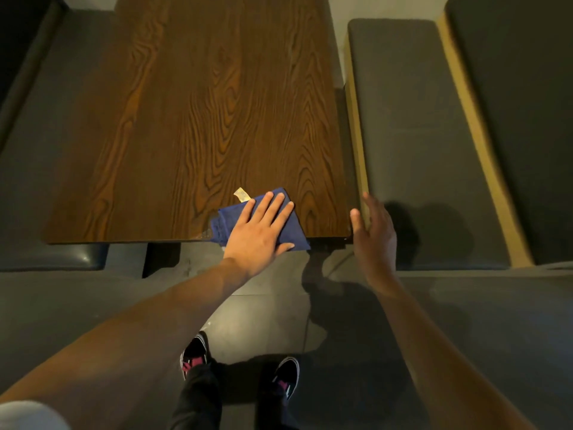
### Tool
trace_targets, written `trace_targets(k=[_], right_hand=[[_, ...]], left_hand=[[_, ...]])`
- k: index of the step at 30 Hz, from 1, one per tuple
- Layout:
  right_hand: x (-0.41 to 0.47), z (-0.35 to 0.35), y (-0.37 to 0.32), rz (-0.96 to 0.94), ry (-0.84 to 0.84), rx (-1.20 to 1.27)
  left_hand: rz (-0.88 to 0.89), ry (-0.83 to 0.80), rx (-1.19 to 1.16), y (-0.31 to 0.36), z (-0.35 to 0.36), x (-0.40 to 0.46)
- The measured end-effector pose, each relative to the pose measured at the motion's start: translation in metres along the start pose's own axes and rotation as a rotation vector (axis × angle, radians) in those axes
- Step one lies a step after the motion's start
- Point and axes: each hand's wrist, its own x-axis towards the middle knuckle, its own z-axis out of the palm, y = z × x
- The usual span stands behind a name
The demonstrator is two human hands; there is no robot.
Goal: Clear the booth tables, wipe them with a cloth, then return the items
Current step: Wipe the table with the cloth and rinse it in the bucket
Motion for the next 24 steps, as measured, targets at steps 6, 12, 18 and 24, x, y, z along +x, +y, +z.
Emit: trace_targets(k=[6,12,18,24], right_hand=[[0.009,-0.011,-0.002,0.115,0.028,0.194],[0.02,-0.012,0.003,0.157,0.06,0.313],[0.018,-0.02,0.007,0.196,0.08,0.374],[0.026,-0.017,-0.008,0.13,0.11,0.411]], left_hand=[[0.018,-0.039,-0.084,0.061,-0.014,0.04],[-0.056,-0.08,-0.098,0.116,-0.023,0.071],[-0.049,-0.07,-0.206,0.119,-0.027,0.085],[-0.257,-0.043,-0.344,0.103,-0.034,0.109]])
